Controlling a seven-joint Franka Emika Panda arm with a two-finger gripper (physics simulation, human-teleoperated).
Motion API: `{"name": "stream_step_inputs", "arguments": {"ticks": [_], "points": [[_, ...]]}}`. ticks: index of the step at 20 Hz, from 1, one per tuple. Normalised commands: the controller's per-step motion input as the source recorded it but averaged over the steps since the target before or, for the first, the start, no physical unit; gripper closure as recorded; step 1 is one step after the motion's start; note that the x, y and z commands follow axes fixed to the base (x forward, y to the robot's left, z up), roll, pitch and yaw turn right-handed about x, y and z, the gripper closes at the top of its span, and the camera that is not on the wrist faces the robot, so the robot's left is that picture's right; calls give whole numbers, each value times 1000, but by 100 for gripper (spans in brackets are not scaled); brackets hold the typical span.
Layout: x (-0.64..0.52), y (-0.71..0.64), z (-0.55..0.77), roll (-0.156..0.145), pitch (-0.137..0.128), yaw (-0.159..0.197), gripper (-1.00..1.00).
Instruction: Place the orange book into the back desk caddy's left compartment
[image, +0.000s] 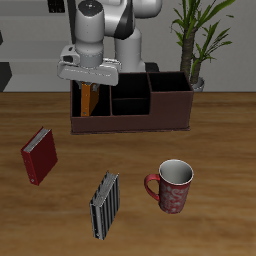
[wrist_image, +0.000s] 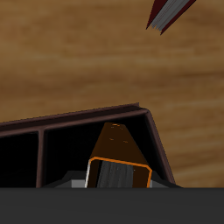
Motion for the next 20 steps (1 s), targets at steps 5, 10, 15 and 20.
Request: {"name": "stream_step_inputs", "arguments": {"ticks": [5, 10, 15, 20], "points": [[47, -2, -57, -2, 25, -20, -100], [47, -24, 71, -6, 1, -21, -100], [30, -5, 85, -1, -19, -7, -100], [141, -35, 168, -12, -29, 0, -100]]}}
